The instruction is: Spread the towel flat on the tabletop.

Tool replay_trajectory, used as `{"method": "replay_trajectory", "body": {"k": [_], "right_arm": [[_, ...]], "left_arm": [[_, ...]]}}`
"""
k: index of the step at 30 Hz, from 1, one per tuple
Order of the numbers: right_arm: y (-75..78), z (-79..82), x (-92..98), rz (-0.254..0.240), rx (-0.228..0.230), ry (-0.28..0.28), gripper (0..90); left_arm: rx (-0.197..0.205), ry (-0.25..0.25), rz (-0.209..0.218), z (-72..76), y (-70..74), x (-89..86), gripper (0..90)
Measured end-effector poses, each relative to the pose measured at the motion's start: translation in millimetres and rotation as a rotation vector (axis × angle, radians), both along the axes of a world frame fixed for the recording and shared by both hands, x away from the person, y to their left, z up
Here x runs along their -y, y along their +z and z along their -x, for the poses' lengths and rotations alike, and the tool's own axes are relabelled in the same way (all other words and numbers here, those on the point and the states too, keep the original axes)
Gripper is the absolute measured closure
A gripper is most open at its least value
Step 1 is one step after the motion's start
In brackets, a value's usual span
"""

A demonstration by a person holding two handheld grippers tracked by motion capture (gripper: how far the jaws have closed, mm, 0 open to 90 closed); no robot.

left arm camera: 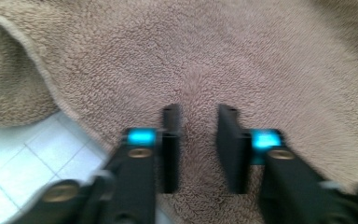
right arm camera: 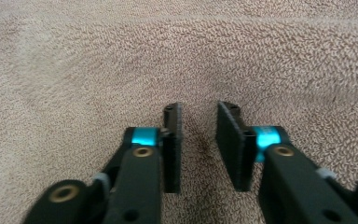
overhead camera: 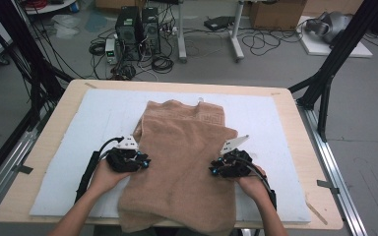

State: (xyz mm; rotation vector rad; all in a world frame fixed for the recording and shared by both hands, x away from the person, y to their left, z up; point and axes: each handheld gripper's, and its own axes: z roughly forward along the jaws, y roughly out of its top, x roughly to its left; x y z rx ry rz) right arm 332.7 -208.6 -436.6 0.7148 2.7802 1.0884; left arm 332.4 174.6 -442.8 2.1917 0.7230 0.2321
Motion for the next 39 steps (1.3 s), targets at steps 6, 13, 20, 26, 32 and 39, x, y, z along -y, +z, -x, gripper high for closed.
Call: {"method": "replay_trajectory", "body": {"k": [6, 13, 20, 26, 32, 39], "right_arm": [[4.3, 6.5, -4.1, 0.000, 0.002, 0.029, 85.8], [18.7, 37.0, -6.0, -0.064, 0.041, 0.080, 85.8], [32.5, 78.7, -12.1, -0.069, 0.051, 0.201, 83.1], [50.6, 80.8, -10.2, -0.104, 0.117, 0.182, 67.0], [36.5, 34.2, -9.1, -0.033, 0.100, 0.063, 62.9], [10.7, 3.5, -12.6, 0.027, 0.030, 0.033, 66.6]], "left_arm": [[0.026, -0.009, -0.018, 9.0, 5.4, -1.7, 86.5], [0.078, -0.017, 0.043, 47.5, 23.5, -22.3, 86.5], [0.049, -0.095, 0.064, 91.2, 27.4, -36.8, 85.8], [0.072, -0.092, 0.080, 90.9, 37.8, -37.4, 64.3], [0.106, -0.022, 0.047, 51.4, 29.8, -19.6, 60.4], [0.068, -0.009, -0.057, 22.5, 9.6, -2.3, 61.3]]}}
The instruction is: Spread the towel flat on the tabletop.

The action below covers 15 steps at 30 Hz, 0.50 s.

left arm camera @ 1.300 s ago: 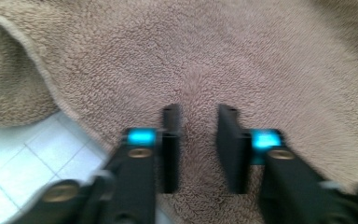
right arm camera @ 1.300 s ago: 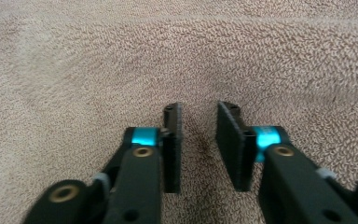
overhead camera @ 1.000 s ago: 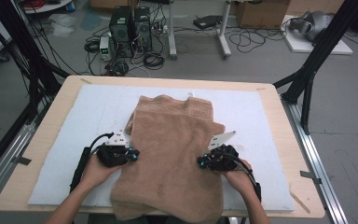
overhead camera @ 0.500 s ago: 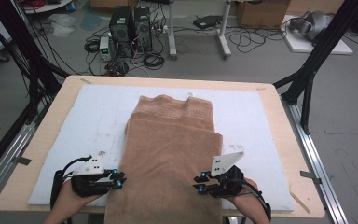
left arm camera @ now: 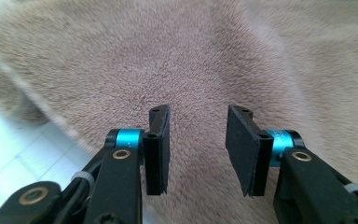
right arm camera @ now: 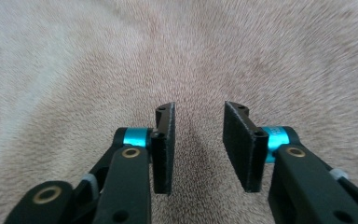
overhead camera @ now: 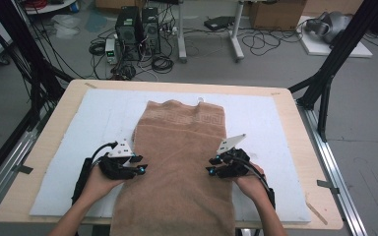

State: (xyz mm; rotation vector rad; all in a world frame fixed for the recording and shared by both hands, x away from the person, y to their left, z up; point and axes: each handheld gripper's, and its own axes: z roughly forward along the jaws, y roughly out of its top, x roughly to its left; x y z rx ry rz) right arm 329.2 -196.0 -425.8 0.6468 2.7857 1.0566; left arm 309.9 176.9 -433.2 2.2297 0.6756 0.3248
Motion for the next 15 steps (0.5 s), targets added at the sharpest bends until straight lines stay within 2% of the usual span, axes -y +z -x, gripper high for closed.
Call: {"method": "replay_trajectory", "body": {"k": [1, 2, 4, 5, 6, 10, 12, 13, 15], "right_arm": [[-3.0, 0.4, -1.7, 0.016, -0.010, 0.004, 69.1], [-6.6, 0.5, -3.2, 0.024, -0.017, 0.014, 70.6], [-9.5, 3.2, -2.4, -0.007, -0.012, 0.003, 77.8], [-10.3, 2.6, -0.7, -0.026, -0.033, 0.006, 82.2], [-11.0, 2.8, -0.2, -0.035, -0.038, 0.009, 84.4], [-7.6, 9.4, -3.4, -0.025, -0.028, 0.039, 85.4], [-4.3, 16.3, -5.0, -0.034, -0.023, 0.055, 85.4], [-2.7, 19.8, -5.3, -0.040, -0.017, 0.064, 85.4], [-0.1, 28.0, -6.4, -0.046, -0.005, 0.081, 85.3]], "left_arm": [[-0.028, -0.008, -0.012, -1.8, -3.9, 1.6, 63.8], [-0.029, -0.014, -0.016, -1.8, -6.5, 2.2, 69.9], [-0.024, -0.017, -0.016, 0.4, -5.7, 3.1, 77.7], [-0.010, -0.026, -0.033, 2.2, -4.9, 4.3, 83.6], [0.000, -0.028, -0.043, 4.1, -4.2, 4.9, 85.2], [0.006, -0.028, -0.026, 12.3, 0.8, -1.7, 86.1], [0.024, -0.022, -0.002, 20.1, 2.7, -8.1, 86.1], [0.035, -0.013, -0.003, 24.8, 2.8, -11.7, 86.0], [0.038, -0.005, 0.010, 33.8, 0.4, -18.4, 85.9]]}}
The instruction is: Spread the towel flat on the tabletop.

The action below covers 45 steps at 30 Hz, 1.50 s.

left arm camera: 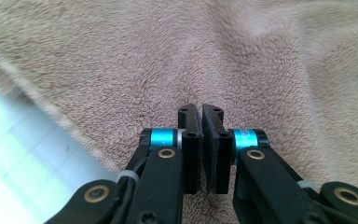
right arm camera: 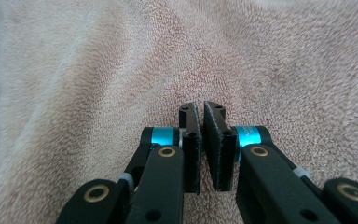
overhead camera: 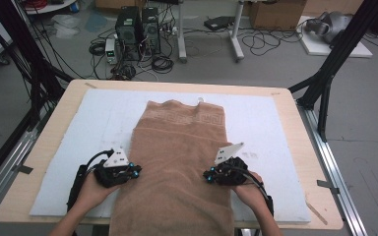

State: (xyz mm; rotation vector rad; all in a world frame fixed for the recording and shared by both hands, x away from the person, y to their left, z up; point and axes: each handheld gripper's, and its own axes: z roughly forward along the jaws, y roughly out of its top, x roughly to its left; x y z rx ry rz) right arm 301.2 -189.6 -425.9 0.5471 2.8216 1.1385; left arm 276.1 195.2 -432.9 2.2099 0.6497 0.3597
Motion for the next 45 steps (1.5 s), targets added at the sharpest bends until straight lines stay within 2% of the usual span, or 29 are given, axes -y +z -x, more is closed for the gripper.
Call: {"method": "replay_trajectory", "body": {"k": [4, 7, 10, 12, 15, 17, 19, 23, 24, 25, 28, 35, 38, 40, 42, 45], "right_arm": [[3.4, 18.0, -3.2, 0.007, 0.004, 0.030, 85.3], [7.8, 35.5, -6.3, -0.008, -0.006, 0.088, 83.2], [17.6, 49.8, -4.7, -0.045, 0.021, 0.117, 77.2], [22.8, 49.6, -0.8, -0.038, 0.050, 0.089, 73.6], [21.5, 34.7, 5.8, -0.017, 0.056, 0.031, 70.3], [16.4, 24.1, 7.9, -0.002, 0.043, 0.001, 69.3], [10.1, 14.8, 7.9, 0.004, 0.029, -0.018, 68.6], [-1.2, 1.6, 5.6, 0.031, 0.006, -0.042, 68.7], [-4.0, -0.2, 4.3, 0.042, 0.001, -0.035, 70.6], [-6.9, -0.6, 2.3, 0.052, -0.010, -0.030, 72.8], [-8.4, 1.5, 0.6, 0.052, 0.005, -0.020, 83.3], [-3.5, 20.4, -2.5, 0.045, -0.002, 0.039, 85.1], [1.3, 33.4, 0.9, 0.023, 0.014, 0.047, 80.2], [5.3, 38.1, 6.2, 0.000, 0.034, 0.034, 77.1], [7.4, 37.1, 11.8, 0.004, 0.048, 0.007, 74.6], [3.2, 31.9, 15.4, 0.017, 0.023, -0.014, 72.0]], "left_arm": [[-0.012, -0.014, 0.050, 19.6, -0.3, -11.1, 85.9], [-0.016, -0.052, 0.078, 37.7, 4.5, -16.8, 85.3], [-0.020, -0.076, 0.097, 50.2, 11.2, -19.7, 76.0], [-0.014, -0.067, 0.086, 48.2, 14.3, -18.4, 65.8], [-0.008, -0.052, 0.080, 36.2, 13.3, -13.0, 62.5], [-0.010, -0.048, 0.082, 27.1, 9.6, -8.5, 62.3], [-0.031, -0.037, 0.077, 15.5, 3.8, -2.5, 62.9], [-0.069, -0.045, 0.025, 4.3, -6.5, 5.8, 67.4], [-0.069, -0.054, 0.009, 4.6, -9.0, 7.5, 71.2], [-0.057, -0.051, 0.016, 6.6, -9.3, 8.0, 73.2], [-0.055, -0.062, 0.015, 11.3, -8.5, 6.9, 81.8], [-0.057, -0.093, 0.035, 36.1, -5.6, -6.7, 85.2], [-0.056, -0.107, 0.057, 50.2, -4.6, -12.8, 81.9], [-0.049, -0.108, 0.070, 52.5, -1.6, -15.0, 73.9], [-0.036, -0.093, 0.072, 47.9, 1.7, -15.0, 70.0], [-0.038, -0.074, 0.073, 35.8, 0.6, -11.9, 65.1]]}}
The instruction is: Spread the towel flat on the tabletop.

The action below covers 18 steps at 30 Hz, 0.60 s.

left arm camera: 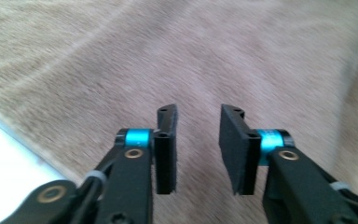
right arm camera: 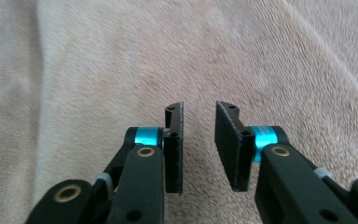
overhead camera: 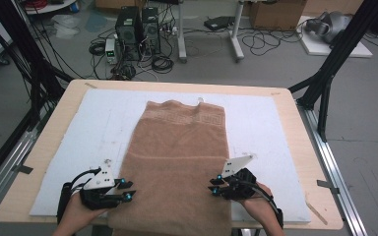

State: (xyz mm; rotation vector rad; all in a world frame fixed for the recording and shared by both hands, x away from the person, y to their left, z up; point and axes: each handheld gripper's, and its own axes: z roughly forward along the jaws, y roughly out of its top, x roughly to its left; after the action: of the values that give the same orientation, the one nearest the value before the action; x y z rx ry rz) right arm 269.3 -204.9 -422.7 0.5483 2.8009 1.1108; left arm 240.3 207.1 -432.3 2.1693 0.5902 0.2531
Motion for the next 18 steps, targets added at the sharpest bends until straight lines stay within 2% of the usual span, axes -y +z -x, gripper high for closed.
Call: {"method": "replay_trajectory", "body": {"k": [2, 3, 4, 6, 8, 12, 15, 16, 18], "right_arm": [[-5.7, -2.4, 0.0, 0.012, -0.020, -0.007, 73.0], [-9.0, -3.2, -0.3, 0.023, -0.029, -0.004, 75.9], [-12.2, -3.3, -0.8, 0.030, -0.034, 0.002, 78.3], [-13.4, -2.4, 0.7, 0.010, -0.029, 0.009, 85.5], [-13.0, -1.6, 1.4, 0.006, -0.037, 0.019, 87.0], [-10.2, 4.5, 1.5, 0.020, -0.045, 0.058, 87.6], [-5.5, 13.6, 4.0, 0.014, -0.042, 0.086, 89.0], [-2.2, 15.9, 6.8, 0.000, -0.035, 0.088, 84.2], [3.5, 15.1, 12.4, -0.028, -0.017, 0.058, 80.6]], "left_arm": [[-0.027, -0.002, -0.015, -5.9, -6.6, 4.0, 66.3], [-0.043, -0.019, -0.029, -6.8, -10.3, 6.1, 71.0], [-0.023, -0.020, -0.029, -4.9, -12.6, 7.3, 75.6], [-0.034, -0.028, -0.013, -3.8, -12.8, 5.8, 82.7], [-0.032, -0.035, -0.015, -1.4, -12.6, 4.4, 87.0], [-0.036, -0.065, -0.025, 9.5, -11.0, 3.7, 88.0], [-0.051, -0.104, -0.010, 21.6, -10.3, 2.2, 87.8], [-0.055, -0.120, 0.000, 24.2, -10.1, 1.6, 87.6], [-0.038, -0.110, -0.003, 25.2, -8.5, 1.5, 76.0]]}}
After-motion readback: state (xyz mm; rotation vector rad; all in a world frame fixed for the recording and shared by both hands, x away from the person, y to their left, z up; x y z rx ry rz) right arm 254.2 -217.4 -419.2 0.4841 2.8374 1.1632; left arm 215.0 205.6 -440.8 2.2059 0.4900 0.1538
